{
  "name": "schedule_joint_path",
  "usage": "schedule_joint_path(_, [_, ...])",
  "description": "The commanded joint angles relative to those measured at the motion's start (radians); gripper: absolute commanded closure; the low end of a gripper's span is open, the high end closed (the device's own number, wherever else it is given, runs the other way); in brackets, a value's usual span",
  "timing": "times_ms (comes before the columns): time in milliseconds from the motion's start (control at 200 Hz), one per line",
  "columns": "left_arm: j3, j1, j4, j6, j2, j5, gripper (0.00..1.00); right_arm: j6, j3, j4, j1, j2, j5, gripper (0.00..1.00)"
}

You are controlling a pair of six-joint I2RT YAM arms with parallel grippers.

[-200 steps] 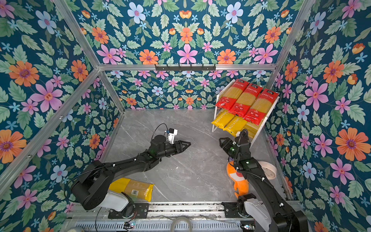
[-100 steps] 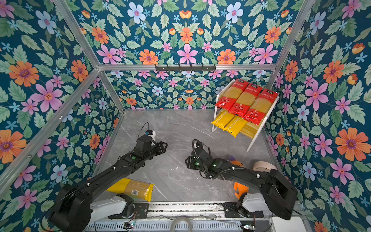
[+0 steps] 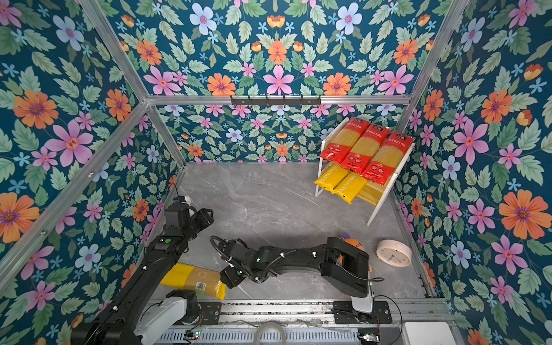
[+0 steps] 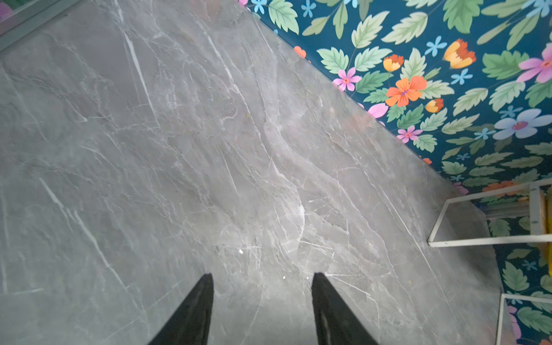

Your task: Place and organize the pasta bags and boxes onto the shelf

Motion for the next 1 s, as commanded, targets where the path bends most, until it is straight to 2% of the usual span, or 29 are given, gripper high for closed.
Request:
schedule_joint_path(0, [0.036,0.07,-0.011,0.031,0.008,0.086,0.44,-0.127,0.095,-0.144,0.029,0.067,0.047,0.31])
schedule_joint_path(170, [0.099,0.146,-0.017,0.04,0.034,0.164,0.44,-0.222,0.291,-0.286,0.073,0.192,0.112,0.3])
schedule_joint_path(435, [0.177,0.192,0.008,0.05,0.06,0.245,0.43,-0.326,0.605,-0.484,0.108,0.404,0.132,0.3])
schedule_joint_path(515, [0.204,0.2,0.009,0.049,0.071,0.261,0.42,-0.347,0.653,-0.524,0.106,0.437,0.15,0.3])
schedule_joint_path(740, [0.232,0.2,0.007,0.024,0.072,0.314,0.42,-0.36,0.626,-0.58,0.024,0.463,0.186,0.36])
schedule_joint_path(995, [0.171,0.197,0.032,0.019,0.053,0.333,0.42,-0.361,0.288,-0.487,-0.144,0.298,0.233,0.39])
